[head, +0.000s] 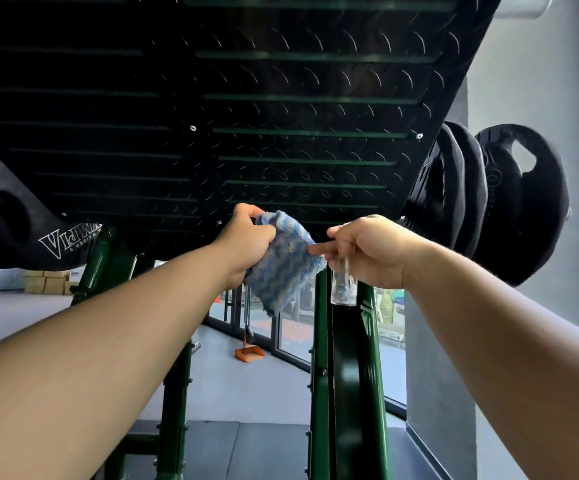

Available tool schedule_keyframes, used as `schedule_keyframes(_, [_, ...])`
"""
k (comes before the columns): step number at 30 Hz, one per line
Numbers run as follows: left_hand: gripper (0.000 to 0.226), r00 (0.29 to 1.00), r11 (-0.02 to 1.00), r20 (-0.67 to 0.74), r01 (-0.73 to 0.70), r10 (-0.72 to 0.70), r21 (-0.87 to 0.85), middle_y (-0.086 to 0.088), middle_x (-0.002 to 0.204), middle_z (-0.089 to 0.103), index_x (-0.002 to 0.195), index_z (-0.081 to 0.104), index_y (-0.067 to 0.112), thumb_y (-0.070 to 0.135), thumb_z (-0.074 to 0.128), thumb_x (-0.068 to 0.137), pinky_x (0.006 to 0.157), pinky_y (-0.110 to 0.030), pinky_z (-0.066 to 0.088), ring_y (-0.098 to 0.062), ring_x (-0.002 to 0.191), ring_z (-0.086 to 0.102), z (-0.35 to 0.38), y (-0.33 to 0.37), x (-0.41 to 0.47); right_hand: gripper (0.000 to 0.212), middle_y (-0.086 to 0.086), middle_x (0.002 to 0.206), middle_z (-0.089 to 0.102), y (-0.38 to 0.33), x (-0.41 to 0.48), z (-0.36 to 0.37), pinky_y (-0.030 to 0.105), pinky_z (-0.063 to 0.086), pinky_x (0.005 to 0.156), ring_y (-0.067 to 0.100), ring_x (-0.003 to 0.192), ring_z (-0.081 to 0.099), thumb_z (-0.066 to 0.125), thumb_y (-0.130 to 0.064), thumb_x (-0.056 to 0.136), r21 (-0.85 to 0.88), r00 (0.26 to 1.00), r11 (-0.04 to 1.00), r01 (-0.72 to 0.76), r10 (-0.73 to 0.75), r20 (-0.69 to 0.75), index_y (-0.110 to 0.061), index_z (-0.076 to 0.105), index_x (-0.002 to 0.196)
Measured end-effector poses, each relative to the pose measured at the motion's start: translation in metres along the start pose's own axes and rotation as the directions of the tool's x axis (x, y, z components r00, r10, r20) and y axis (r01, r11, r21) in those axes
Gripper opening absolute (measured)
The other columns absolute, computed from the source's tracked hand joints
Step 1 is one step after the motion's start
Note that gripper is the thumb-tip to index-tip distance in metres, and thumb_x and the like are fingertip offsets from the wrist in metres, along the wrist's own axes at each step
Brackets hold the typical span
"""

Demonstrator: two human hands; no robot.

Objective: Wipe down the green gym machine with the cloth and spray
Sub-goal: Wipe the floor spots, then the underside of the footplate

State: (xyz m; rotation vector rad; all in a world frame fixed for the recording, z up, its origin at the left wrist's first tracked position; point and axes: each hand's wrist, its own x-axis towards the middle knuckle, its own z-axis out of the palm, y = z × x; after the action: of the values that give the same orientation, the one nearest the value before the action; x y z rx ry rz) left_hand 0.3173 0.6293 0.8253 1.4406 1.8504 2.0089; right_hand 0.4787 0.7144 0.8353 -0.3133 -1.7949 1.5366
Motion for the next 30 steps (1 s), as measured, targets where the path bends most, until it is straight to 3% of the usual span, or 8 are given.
schedule_keyframes(2, [0.026, 1.0, 0.997, -0.023, -0.014, 0.015, 0.079, -0.011, 0.084, 0.047, 0.112, 0.038, 0.023, 0.007, 0.042, 0.093, 0.057, -0.031, 0.032, -0.022, 0.068, 0.042, -0.003, 0.0, 0.002, 0.025, 0.024, 0.108, 0.055, 0.002, 0.001, -0.008, 0.032, 0.043, 0.075, 0.017, 0.063, 0.065, 0.045, 0.019, 0.087, -0.033, 0.998, 0.998, 0.045, -0.046, -0.036, -0.004, 0.054, 0.092])
schedule_keyframes(4, [0.025, 0.999, 0.989, -0.044, -0.022, 0.029, 0.148, -0.01, 0.08, 0.044, 0.111, 0.038, 0.023, 0.006, 0.038, 0.094, 0.054, -0.029, 0.029, -0.021, 0.065, 0.039, -0.005, 0.001, 0.003, 0.021, 0.017, 0.112, 0.065, 0.006, 0.001, -0.018, 0.047, 0.05, 0.081, 0.025, 0.086, 0.062, 0.054, 0.0, 0.096, -0.102, 0.999, 0.994, 0.042, -0.045, -0.024, -0.01, 0.057, 0.113])
schedule_keyframes(6, [0.027, 0.999, 0.984, -0.034, -0.023, 0.029, 0.179, -0.009, 0.079, 0.043, 0.101, 0.046, 0.022, 0.0, 0.033, 0.092, 0.053, -0.027, 0.028, -0.022, 0.067, 0.037, -0.005, 0.004, 0.002, 0.033, 0.011, 0.114, 0.066, 0.009, -0.001, -0.027, 0.058, 0.054, 0.069, 0.033, 0.102, 0.06, 0.053, -0.02, 0.099, -0.145, 1.0, 0.989, 0.012, -0.009, 0.02, -0.037, 0.052, 0.127])
schedule_keyframes(8, [0.034, 1.0, 0.98, 0.016, -0.011, 0.008, 0.199, -0.004, 0.074, 0.042, 0.078, 0.052, 0.018, -0.007, 0.031, 0.088, 0.059, -0.027, 0.029, -0.021, 0.073, 0.035, -0.002, 0.008, -0.002, 0.033, 0.009, 0.108, 0.068, 0.011, -0.004, -0.027, 0.048, 0.056, 0.064, 0.029, 0.096, 0.064, 0.053, -0.033, 0.099, -0.176, 0.999, 0.984, -0.008, 0.015, 0.04, -0.049, 0.044, 0.127])
schedule_keyframes(13, [0.017, 0.993, 0.992, 0.074, 0.083, -0.09, 0.092, -0.013, 0.085, 0.06, 0.079, 0.07, 0.008, 0.01, 0.054, 0.083, 0.062, -0.029, 0.042, -0.025, 0.071, 0.051, 0.004, 0.019, -0.01, 0.036, -0.004, 0.079, 0.067, 0.012, -0.005, -0.025, 0.035, 0.048, 0.069, 0.013, 0.078, 0.062, 0.049, -0.054, 0.096, -0.384, 0.991, 0.919, 0.091, -0.123, -0.061, -0.023, 0.06, 0.11])
schedule_keyframes(18, [0.017, 0.996, 0.997, 0.075, 0.04, -0.045, 0.069, -0.018, 0.105, 0.068, 0.089, 0.075, 0.013, 0.023, 0.069, 0.076, 0.072, -0.036, 0.051, -0.03, 0.088, 0.065, 0.01, 0.029, -0.007, 0.02, -0.002, 0.07, 0.054, -0.002, -0.009, -0.018, 0.036, 0.053, 0.068, 0.015, 0.069, 0.054, 0.049, -0.042, 0.099, -0.244, 0.955, 0.938, 0.245, -0.277, -0.103, -0.024, 0.058, 0.099])
schedule_keyframes(23, [0.015, 0.995, 0.998, 0.091, -0.055, 0.051, 0.039, -0.008, 0.102, 0.066, 0.088, 0.075, 0.012, 0.013, 0.061, 0.082, 0.064, -0.025, 0.045, -0.019, 0.087, 0.058, 0.01, 0.042, -0.011, 0.061, 0.0, 0.057, 0.047, -0.029, -0.015, -0.014, 0.03, 0.041, 0.059, 0.015, 0.049, 0.042, 0.046, -0.076, 0.081, -0.233, 0.943, 0.954, 0.188, -0.241, -0.23, -0.017, 0.051, 0.064])
schedule_keyframes(30, [0.015, 0.985, 0.983, 0.074, -0.159, 0.153, 0.086, -0.017, 0.103, 0.067, 0.083, 0.076, 0.013, 0.02, 0.063, 0.081, 0.07, -0.028, 0.041, -0.02, 0.085, 0.054, 0.001, 0.072, -0.006, 0.063, 0.002, 0.051, 0.046, -0.113, -0.009, -0.001, 0.03, 0.043, 0.056, 0.016, 0.042, 0.04, 0.05, -0.073, 0.077, -0.256, 0.844, 0.913, 0.318, -0.396, -0.362, -0.014, 0.048, 0.054])
